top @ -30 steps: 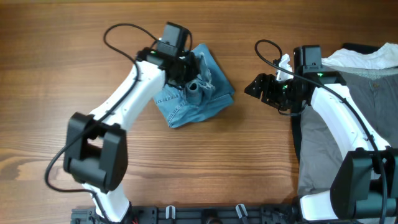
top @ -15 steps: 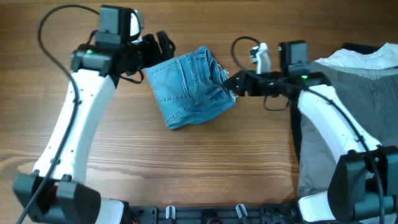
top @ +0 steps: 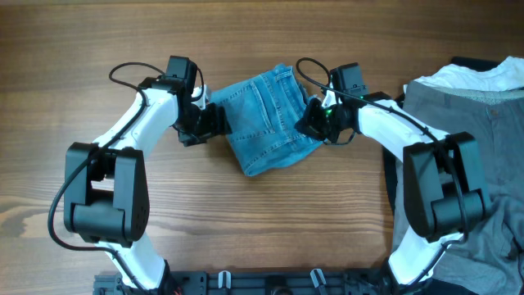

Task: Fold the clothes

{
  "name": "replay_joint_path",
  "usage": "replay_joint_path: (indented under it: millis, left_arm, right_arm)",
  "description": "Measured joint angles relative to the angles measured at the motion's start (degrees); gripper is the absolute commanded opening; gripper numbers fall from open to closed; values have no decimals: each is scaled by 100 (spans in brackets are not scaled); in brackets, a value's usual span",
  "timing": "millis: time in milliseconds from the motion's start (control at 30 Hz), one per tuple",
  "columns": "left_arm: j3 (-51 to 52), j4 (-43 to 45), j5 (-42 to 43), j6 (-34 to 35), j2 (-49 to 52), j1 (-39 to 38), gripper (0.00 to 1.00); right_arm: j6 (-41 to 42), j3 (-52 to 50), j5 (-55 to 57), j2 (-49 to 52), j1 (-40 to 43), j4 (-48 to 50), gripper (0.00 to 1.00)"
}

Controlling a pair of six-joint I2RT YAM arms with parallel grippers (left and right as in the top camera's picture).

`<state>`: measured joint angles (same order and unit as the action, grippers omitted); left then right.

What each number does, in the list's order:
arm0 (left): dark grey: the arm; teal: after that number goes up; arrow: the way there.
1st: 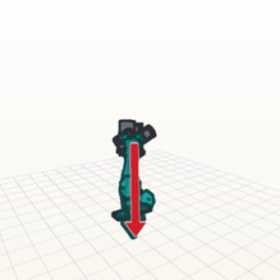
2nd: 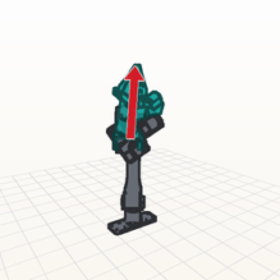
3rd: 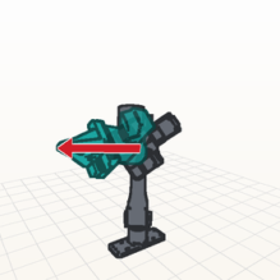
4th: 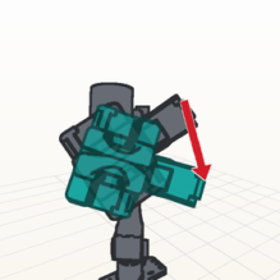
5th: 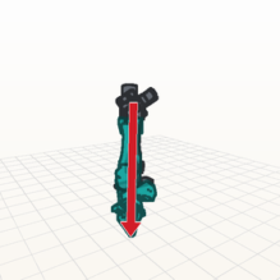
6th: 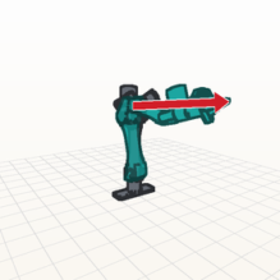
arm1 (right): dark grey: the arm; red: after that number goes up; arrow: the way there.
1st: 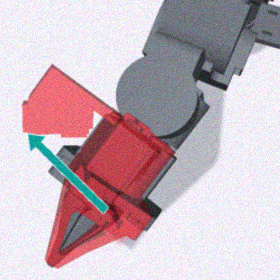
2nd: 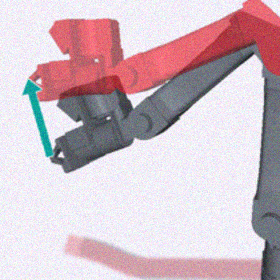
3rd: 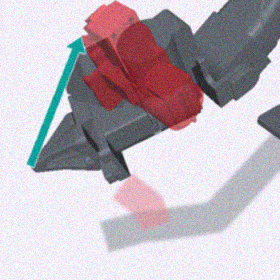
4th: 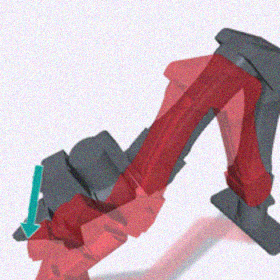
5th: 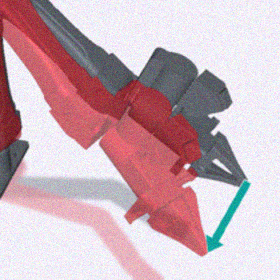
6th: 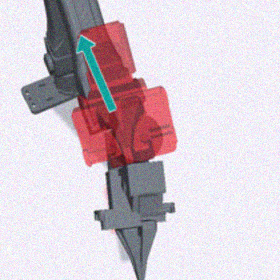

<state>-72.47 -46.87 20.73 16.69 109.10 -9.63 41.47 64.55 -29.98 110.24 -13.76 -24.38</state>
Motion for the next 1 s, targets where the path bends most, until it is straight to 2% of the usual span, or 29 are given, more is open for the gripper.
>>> replay_joint_path:
  millis: [33, 67, 167, 267, 300, 333, 467, 533, 600, 700, 767, 800, 867, 900, 933, 967, 1000]
  left_arm:
    - [0, 4, 186, -13, 0, 0, 48]
    - [0, 11, 433, -4, 0, -2, 4]
    - [0, -2, 1051, 11, 0, -131, 4]
    - [0, 9, 1311, -7, 0, -673, 4]
    - [0, 48, 1320, -4, 0, -935, 4]
    - [0, 68, 1211, 37, 0, -1281, 4]
    - [122, 258, 691, 905, -2, -1884, 4]
    - [494, 678, 608, 1493, -4, -1952, 4]
    - [898, 1244, 713, 2050, -4, -1864, 4]
    - [1064, 1480, 1185, 2415, 74, -1429, 4]
    - [1078, 1523, 1283, 2273, 96, -1047, 4]
    - [879, 1482, 1231, 1904, 162, -293, 4]
    - [236, 1036, 960, 1274, 299, 286, 5]
    - [-363, 741, 752, 857, 337, 544, 9]
    - [-1147, 262, 540, 466, 339, 651, 22]
    - [-1676, -85, 437, 280, 315, 656, 38]
    - [-2135, -555, 365, 138, 280, 632, 68]
  right_arm:
    - [-286, -2, -2, -48, 20, -59, 22]
    - [-531, -4, 26, -116, 20, -153, 22]
    - [-933, -46, 136, -227, 22, -361, 21]
    - [-1196, -81, 249, -431, 22, -592, 22]
    - [-1255, -120, 372, -632, 22, -706, 23]
    - [-1309, -151, 612, -1084, 50, -870, 28]
    - [-1237, -153, 1239, -2610, 376, -1095, 31]
    - [-1215, -153, 1355, -3010, 448, -1093, 32]
    - [-1198, -153, 1375, -3058, 444, -1099, 34]
    - [-1270, -153, 1283, -3036, 442, -1095, 36]
    - [-1331, -153, 1220, -3032, 365, -1086, 37]
    - [-1333, -153, 1189, -2986, 190, -1029, 37]
    - [-1333, -153, 1130, -2732, -227, -691, 37]
    - [-1333, -153, 1069, -2524, -479, -518, 38]
    - [-1335, -164, 933, -2210, -804, -195, 39]
    - [-1335, -164, 859, -1969, -1014, 87, 39]
    - [-1335, -166, 811, -1757, -1196, 385, 39]
